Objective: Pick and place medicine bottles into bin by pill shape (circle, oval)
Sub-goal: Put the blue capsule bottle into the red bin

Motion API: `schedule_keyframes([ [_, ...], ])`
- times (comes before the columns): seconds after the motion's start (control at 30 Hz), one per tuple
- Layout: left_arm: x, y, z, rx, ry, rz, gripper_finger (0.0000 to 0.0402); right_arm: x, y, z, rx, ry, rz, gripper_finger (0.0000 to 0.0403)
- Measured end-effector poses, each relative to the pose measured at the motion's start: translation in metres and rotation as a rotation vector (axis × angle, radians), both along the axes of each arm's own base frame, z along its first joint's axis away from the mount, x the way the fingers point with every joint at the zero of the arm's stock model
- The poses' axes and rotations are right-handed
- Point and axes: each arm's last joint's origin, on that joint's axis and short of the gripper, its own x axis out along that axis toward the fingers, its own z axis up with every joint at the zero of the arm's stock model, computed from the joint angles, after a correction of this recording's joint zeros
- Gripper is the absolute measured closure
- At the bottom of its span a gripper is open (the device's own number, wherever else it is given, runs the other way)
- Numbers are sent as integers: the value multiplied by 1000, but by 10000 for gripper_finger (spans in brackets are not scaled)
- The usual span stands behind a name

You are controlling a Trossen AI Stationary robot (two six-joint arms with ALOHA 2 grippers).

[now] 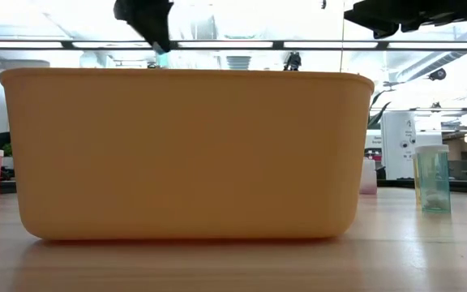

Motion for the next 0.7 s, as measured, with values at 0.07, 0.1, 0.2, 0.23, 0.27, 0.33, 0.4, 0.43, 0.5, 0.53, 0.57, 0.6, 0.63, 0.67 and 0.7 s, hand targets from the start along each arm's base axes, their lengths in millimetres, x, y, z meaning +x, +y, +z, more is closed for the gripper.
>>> schedule_keyframes([
  [0.07,-8,0,-6,-10,3,23,308,0,0,0,0,1,0,225],
  [0.1,-11,0,-10,-16,5,37,308,0,0,0,0,1,0,225],
  [0.2,-21,-1,-21,-35,12,85,308,0,0,0,0,0,0,225],
  [0.23,-23,-1,-25,-41,14,102,308,0,0,0,0,0,1,225],
  [0.27,-26,-1,-29,-46,13,114,308,0,0,0,0,-1,0,225],
  [0.33,-31,-1,-39,-56,22,145,308,0,0,0,1,-5,0,225],
  [0.4,-35,-1,-49,-68,27,173,308,0,0,1,1,-5,0,225],
  [0.43,-37,-1,-53,-74,33,190,308,0,0,0,1,-5,0,225],
  [0.5,-40,-1,-62,-86,42,227,308,0,0,0,1,-5,1,225],
  [0.53,-42,-1,-67,-92,46,249,308,0,0,0,1,-5,1,225],
  [0.57,-43,-1,-72,-98,51,271,308,0,0,0,1,-5,1,225],
  [0.6,-44,-1,-76,-104,51,294,308,0,0,0,1,-5,1,225],
  [0.63,-45,-1,-79,-109,48,315,308,0,0,0,1,-5,1,225],
  [0.67,-46,-1,-83,-113,51,335,308,0,0,0,1,-5,1,225],
  [0.7,-48,-2,-86,-116,56,352,308,0,0,0,1,-5,1,225],
])
